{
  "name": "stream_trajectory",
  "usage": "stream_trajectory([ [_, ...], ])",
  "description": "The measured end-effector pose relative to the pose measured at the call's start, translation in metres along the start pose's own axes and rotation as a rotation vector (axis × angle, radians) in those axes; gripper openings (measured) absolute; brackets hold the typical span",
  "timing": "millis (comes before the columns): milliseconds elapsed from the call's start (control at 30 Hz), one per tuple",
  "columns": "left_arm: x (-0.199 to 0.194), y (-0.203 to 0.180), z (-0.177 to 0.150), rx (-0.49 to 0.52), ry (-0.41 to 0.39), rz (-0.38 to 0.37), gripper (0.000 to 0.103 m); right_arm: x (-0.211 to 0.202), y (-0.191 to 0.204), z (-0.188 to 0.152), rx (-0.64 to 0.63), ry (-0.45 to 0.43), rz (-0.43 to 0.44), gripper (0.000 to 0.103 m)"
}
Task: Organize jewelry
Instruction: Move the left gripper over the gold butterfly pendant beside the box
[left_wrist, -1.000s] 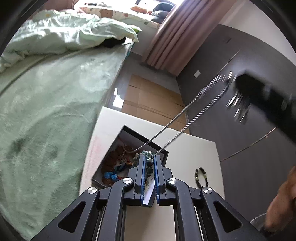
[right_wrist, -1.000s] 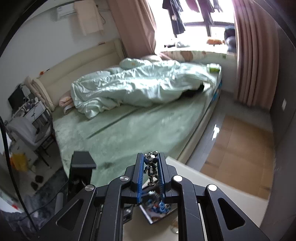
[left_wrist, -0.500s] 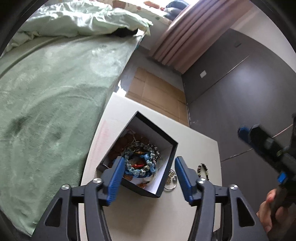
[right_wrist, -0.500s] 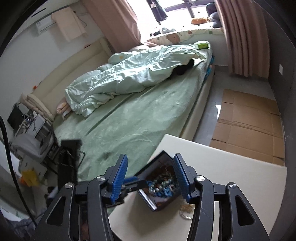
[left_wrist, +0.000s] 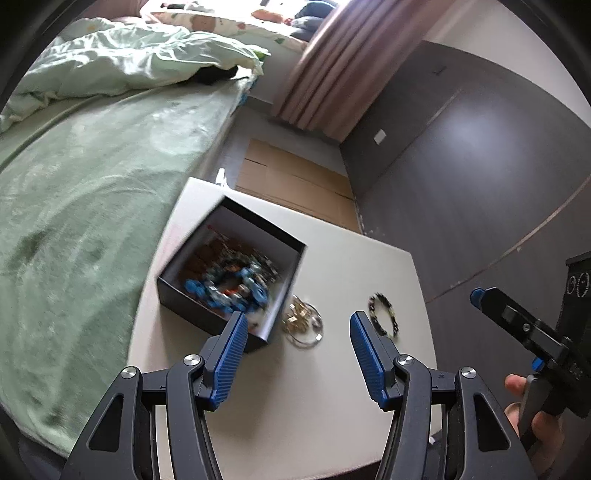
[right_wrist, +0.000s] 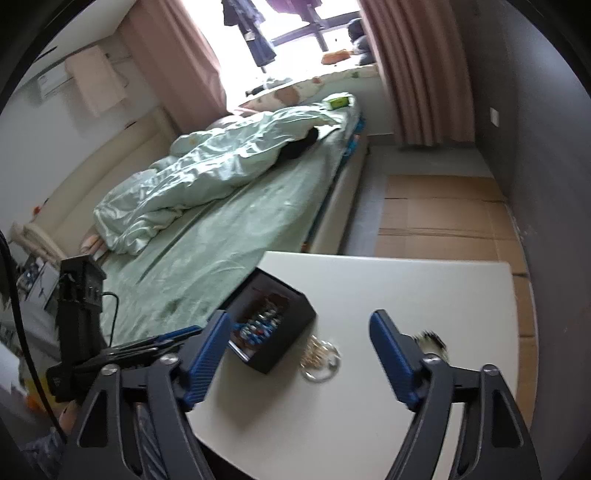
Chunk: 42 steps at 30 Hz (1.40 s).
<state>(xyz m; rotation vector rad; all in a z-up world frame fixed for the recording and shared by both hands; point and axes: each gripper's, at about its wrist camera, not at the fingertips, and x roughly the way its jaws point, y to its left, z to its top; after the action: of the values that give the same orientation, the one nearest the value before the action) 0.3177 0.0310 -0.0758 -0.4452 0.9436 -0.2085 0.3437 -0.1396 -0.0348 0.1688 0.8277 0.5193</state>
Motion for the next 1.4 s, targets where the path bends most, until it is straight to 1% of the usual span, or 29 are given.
stream_trajectory([
  [233,0.004,-0.027,-0.021,0.06,0.014,-0.026,0.059,-0.022,-0.027,-0.024,0.072,-0.027,-0.041,0.081],
  [367,0.01,-0.044,-0.027,0.104,0.029,-0.041,0.058,-0.037,-0.038,-0.037,0.112,-0.042,-0.072,0.081],
  [467,0.02,-0.055,-0.028,0.12,0.059,-0.036,0.043,-0.043,-0.049,-0.045,0.144,-0.047,-0.088,0.081],
  [533,0.03,-0.06,-0.028,0.133,0.081,-0.015,0.036,-0.044,-0.06,-0.05,0.171,-0.053,-0.088,0.081],
  [633,0.047,-0.063,-0.025,0.149,0.12,0.026,0.029,-0.042,-0.08,-0.06,0.228,-0.07,-0.081,0.079],
  [767,0.065,-0.065,-0.023,0.155,0.154,0.086,0.029,-0.031,-0.103,-0.07,0.28,-0.069,-0.074,0.065],
  [933,0.09,-0.066,-0.022,0.166,0.192,0.139,0.029,-0.015,-0.121,-0.067,0.299,-0.059,-0.073,0.064],
  [1067,0.109,-0.068,-0.017,0.162,0.213,0.159,0.029,0.002,-0.136,-0.057,0.344,-0.026,-0.072,0.064],
  [1133,0.117,-0.067,-0.015,0.156,0.226,0.169,0.029,0.009,-0.14,-0.049,0.337,-0.023,-0.059,0.064],
  [1200,0.128,-0.066,-0.012,0.15,0.237,0.191,0.029,0.015,-0.145,-0.044,0.332,-0.017,-0.064,0.064],
  [1267,0.136,-0.062,-0.009,0.141,0.238,0.218,0.029,0.02,-0.151,-0.043,0.337,-0.014,-0.066,0.064],
  [1400,0.146,-0.057,-0.006,0.12,0.253,0.232,0.029,0.029,-0.155,-0.047,0.344,0.013,-0.074,0.064],
])
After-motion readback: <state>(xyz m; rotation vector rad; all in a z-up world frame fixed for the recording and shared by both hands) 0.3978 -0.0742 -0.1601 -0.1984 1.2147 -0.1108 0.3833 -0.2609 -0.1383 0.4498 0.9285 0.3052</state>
